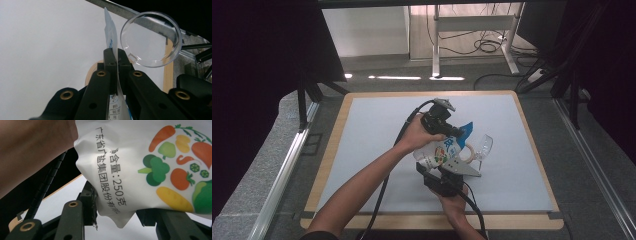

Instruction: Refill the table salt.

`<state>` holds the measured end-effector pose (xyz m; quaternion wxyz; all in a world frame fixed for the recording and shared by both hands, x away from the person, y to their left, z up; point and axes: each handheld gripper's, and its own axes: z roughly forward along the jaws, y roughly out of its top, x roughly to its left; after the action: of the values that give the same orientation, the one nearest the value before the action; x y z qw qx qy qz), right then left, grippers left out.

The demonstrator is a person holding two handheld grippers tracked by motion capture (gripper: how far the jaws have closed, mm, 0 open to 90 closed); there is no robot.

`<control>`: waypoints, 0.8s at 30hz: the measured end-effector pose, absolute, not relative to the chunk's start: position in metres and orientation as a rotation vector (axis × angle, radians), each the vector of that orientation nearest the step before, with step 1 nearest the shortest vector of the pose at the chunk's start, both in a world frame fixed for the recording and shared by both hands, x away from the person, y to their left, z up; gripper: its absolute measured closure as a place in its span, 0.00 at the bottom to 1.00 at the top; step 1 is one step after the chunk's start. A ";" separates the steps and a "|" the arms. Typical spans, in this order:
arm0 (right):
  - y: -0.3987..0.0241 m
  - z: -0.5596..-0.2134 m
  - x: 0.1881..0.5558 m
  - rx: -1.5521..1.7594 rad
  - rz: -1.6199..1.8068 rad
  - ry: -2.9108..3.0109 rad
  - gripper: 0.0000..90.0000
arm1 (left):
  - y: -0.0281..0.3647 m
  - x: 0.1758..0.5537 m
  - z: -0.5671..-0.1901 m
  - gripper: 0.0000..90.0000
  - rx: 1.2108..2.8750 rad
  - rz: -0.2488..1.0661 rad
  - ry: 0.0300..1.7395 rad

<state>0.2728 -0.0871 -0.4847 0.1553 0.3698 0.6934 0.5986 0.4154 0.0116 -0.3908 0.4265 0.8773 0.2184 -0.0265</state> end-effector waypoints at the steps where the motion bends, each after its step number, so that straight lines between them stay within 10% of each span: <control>1: -0.087 -0.485 0.273 1.056 1.716 1.988 0.64 | 0.012 0.415 -0.390 1.00 2.191 -0.067 0.546; 24: -0.086 -0.486 0.272 1.057 1.717 1.971 0.64 | 0.012 0.416 -0.391 1.00 2.196 -0.071 0.544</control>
<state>0.2720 -0.0861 -0.4864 0.1602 0.3699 0.6900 0.6012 0.4164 0.0115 -0.3908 0.4250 0.8782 0.2174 -0.0283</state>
